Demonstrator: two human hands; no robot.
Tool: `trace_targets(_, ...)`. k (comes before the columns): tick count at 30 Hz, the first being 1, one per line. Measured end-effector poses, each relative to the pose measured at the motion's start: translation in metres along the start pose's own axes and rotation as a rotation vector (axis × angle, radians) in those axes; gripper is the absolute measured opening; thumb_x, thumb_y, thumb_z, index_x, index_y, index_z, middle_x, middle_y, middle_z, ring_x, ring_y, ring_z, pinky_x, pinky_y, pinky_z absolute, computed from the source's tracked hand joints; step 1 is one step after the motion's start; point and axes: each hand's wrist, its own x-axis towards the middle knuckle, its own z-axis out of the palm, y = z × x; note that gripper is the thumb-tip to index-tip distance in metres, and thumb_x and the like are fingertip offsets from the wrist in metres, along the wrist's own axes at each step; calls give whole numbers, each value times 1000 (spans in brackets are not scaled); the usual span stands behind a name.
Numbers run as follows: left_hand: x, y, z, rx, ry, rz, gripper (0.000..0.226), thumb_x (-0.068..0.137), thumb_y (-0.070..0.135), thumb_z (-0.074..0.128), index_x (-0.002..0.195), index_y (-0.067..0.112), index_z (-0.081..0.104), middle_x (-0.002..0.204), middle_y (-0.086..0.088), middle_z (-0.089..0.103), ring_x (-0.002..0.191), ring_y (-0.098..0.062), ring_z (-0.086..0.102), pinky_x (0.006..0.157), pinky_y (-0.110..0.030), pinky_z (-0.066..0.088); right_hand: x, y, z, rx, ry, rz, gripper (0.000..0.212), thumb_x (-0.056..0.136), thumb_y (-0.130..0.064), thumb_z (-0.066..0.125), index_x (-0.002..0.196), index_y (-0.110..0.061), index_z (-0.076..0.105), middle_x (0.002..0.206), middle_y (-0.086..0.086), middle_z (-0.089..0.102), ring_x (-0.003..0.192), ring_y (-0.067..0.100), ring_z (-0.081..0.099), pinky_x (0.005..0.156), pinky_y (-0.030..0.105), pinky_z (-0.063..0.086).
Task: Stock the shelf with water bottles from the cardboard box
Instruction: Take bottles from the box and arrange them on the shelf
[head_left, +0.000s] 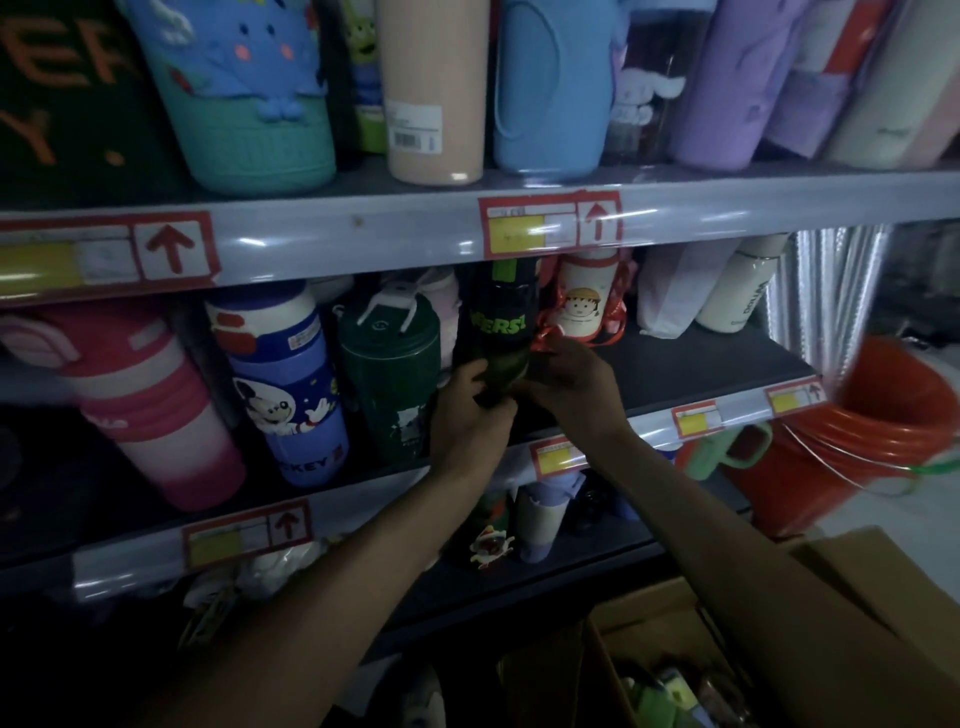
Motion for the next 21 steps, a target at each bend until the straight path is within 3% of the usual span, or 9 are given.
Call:
trace_targets(4, -18, 0, -4, 59, -44, 83, 53, 88, 14, 71, 138, 27, 56, 121, 4, 60, 114, -14, 57, 106, -39, 48, -23, -8, -27, -135, -11, -91, 53, 73, -12, 90, 122, -5, 71, 111, -1, 74, 105, 16, 70, 80, 9, 46)
trace_targets(9, -43, 0, -2, 301, -93, 245, 62, 82, 42, 68, 141, 30, 54, 138, 2, 60, 128, -17, 55, 105, -39, 48, -55, -17, -67, -339, -48, -119, 70, 70, -16, 92, 134, -10, 63, 123, 13, 69, 116, 30, 63, 86, 21, 40)
trace_targets(12, -57, -1, 1, 506, -116, 354, 63, 84, 45, 69, 143, 31, 54, 141, 2, 59, 128, -19, 56, 103, -40, 49, -78, -16, -94, -425, -88, -80, 82, 69, -24, 93, 142, -15, 57, 129, 13, 61, 120, 28, 55, 88, 16, 33)
trace_targets(15, -76, -4, 11, 684, -131, 539, 65, 78, 52, 63, 138, 27, 58, 134, 1, 61, 123, -25, 57, 98, -44, 50, -107, -17, -122, -419, -110, -8, 89, 65, -23, 95, 144, -16, 54, 138, 14, 52, 130, 27, 48, 95, 20, 35)
trace_targets(17, -87, -9, 19, 784, -117, 696, 64, 76, 55, 59, 132, 25, 62, 129, 0, 62, 119, -29, 58, 97, -48, 50, -129, -16, -141, -465, -157, 72, 99, 65, -25, 94, 151, -17, 44, 148, 14, 42, 140, 30, 40, 108, 29, 38)
trace_targets(19, -98, -13, 29, 901, -146, 758, 69, 77, 62, 50, 136, 28, 58, 138, -1, 57, 129, -31, 51, 104, -52, 44, -151, -10, -160, -578, -220, 117, 113, 62, -42, 90, 158, -21, 33, 156, 16, 31, 146, 36, 33, 115, 40, 37)
trace_targets(21, -109, -19, 38, 1030, -235, 736, 79, 79, 70, 43, 148, 33, 45, 152, -1, 44, 143, -31, 36, 114, -56, 33, -173, -4, -180, -760, -308, 171, 128, 51, -70, 68, 162, -30, 18, 164, 17, 17, 152, 36, 20, 120, 46, 31)
